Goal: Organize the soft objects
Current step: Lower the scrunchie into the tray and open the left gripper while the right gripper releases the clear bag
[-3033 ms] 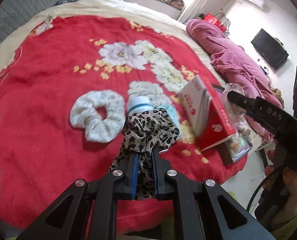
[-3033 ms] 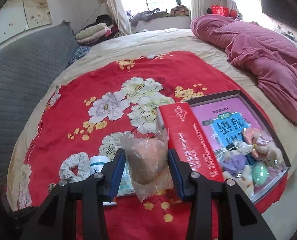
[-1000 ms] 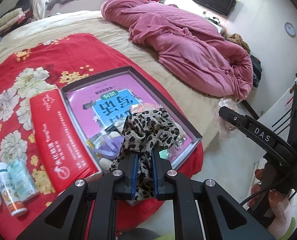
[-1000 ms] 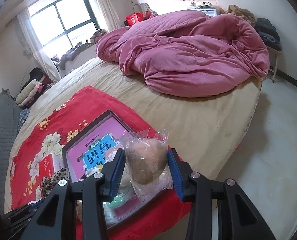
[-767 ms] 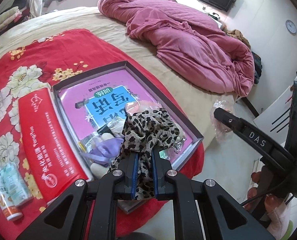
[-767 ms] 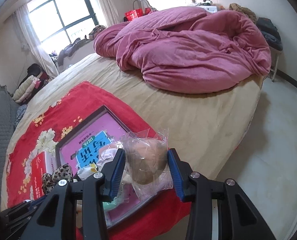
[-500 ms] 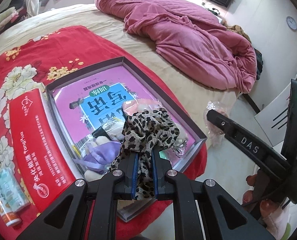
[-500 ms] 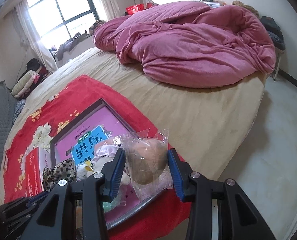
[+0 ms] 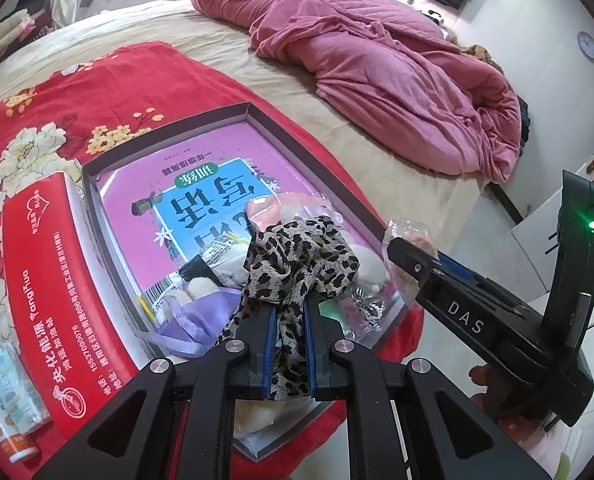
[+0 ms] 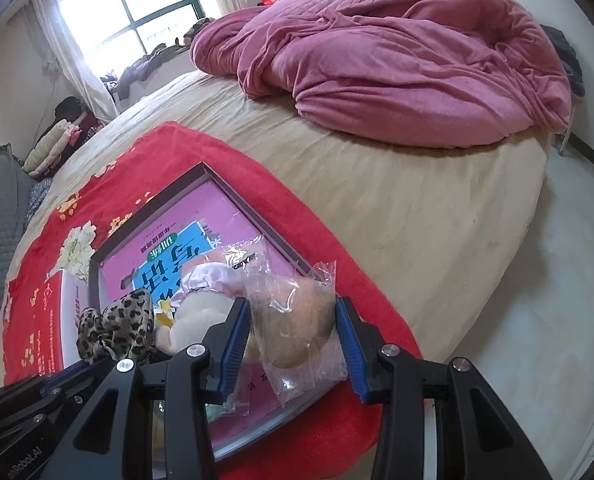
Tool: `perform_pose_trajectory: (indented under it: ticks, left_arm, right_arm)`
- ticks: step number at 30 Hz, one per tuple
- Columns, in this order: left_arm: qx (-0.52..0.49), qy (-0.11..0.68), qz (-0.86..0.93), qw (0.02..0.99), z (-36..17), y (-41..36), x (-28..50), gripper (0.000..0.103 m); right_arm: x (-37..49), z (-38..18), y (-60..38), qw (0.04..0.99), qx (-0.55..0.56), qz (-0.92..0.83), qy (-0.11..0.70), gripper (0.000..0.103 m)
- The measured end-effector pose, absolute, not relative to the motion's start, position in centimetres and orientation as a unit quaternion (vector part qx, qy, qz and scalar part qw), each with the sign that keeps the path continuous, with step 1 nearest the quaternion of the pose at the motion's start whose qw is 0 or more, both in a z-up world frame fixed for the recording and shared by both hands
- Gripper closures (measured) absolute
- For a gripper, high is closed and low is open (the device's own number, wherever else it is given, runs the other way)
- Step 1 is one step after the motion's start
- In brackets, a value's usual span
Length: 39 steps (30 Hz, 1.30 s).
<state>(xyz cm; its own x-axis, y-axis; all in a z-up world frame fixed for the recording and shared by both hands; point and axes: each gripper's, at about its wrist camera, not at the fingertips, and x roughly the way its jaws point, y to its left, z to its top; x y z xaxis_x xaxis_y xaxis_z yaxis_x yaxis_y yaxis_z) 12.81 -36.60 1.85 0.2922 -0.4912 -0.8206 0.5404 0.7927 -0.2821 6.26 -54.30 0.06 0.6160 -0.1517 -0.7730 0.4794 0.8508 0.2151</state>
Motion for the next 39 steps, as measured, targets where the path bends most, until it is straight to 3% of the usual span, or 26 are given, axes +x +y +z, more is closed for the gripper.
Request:
perform_pose_trajectory:
  ticks: [16, 30, 39]
  left_arm:
    - [0.026, 0.508, -0.316, 0.801, 1.0, -37.0, 13.5, 0.091]
    - [0.025, 0.508, -0.310, 0.803, 0.8, -37.3, 13.8, 0.089]
    - [0.023, 0.495, -0.311, 0.811, 1.8, -37.2, 13.5, 0.067]
  right_arm:
    - [7.6, -1.6, -54.2, 0.876, 0.209, -0.172, 0.399, 0.058]
    - [5.7, 1.6, -53.9, 0.892, 0.199, -0.172, 0.367, 0.053]
    - [5.1, 2.7, -53.8, 0.894, 0.192, -0.180, 0.363, 0.052]
